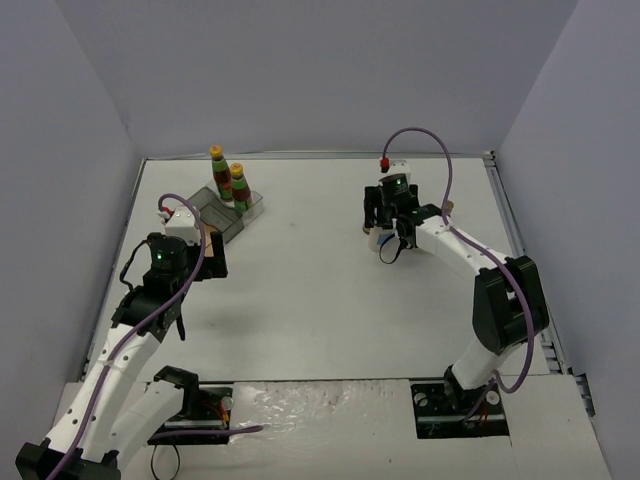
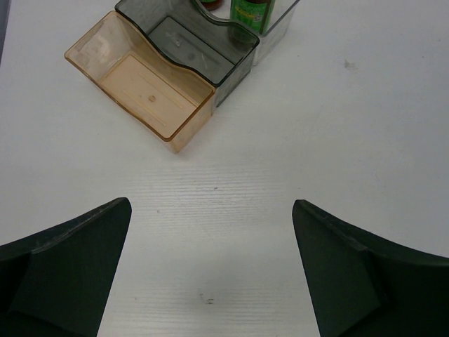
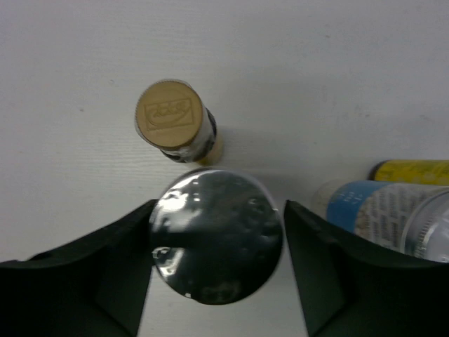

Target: Organize the condiment bottles

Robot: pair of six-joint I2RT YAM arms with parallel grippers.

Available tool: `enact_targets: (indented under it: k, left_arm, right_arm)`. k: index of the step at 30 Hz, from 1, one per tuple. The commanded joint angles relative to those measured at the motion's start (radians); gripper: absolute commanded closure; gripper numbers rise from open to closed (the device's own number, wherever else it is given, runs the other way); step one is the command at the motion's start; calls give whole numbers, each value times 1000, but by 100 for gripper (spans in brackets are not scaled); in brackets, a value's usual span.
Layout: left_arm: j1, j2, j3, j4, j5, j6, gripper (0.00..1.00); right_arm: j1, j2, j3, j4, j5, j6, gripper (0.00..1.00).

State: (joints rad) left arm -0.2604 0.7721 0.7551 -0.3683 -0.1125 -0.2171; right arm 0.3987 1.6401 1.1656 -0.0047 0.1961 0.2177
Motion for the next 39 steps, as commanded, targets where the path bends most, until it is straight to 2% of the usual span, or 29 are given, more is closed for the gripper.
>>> enact_targets:
  k: [1,2,5,9,14,22,26,30,33,36,39]
  left_arm:
    - [1,-11,24,50,-55,15,3]
    - [3,-13,21,57,-55,15,3]
    - [1,-6,22,67,-52,16,3]
    - [1,4,26,69,-50,16,3]
    - [2,3,24,74,-40,16,3]
    - [3,-19,12,92,4,19,3]
    - [3,-34,4,109,47,19,3]
    - [3,-31,-3,120,84,21,3]
    - [2,-12,1,121,124,10,3]
    - [1,10,10,125,181,-5,3]
    - [-5,39,42,113,211,-28,3]
  right_arm:
    - [-9,7,23,40,-30,-11,43]
    - [-7,-2,17,40,-44,-12,55]
    - [24,-27,-14,39,-57,-25,74]
    - [122,-66,-33,38,-65,-60,91]
    - [261,-35,20,42,-151,-69,93]
    - [431,112,182,54,-250,-135,93]
    - [473,155,218,54,-267,-160,84]
    - [484,160,218,54,-272,-167,54]
    - [491,143,211,52,-288,-176,28]
    - [499,92,199,52,-286,-175,14]
    - [497,22,188,32,-268,-158,6]
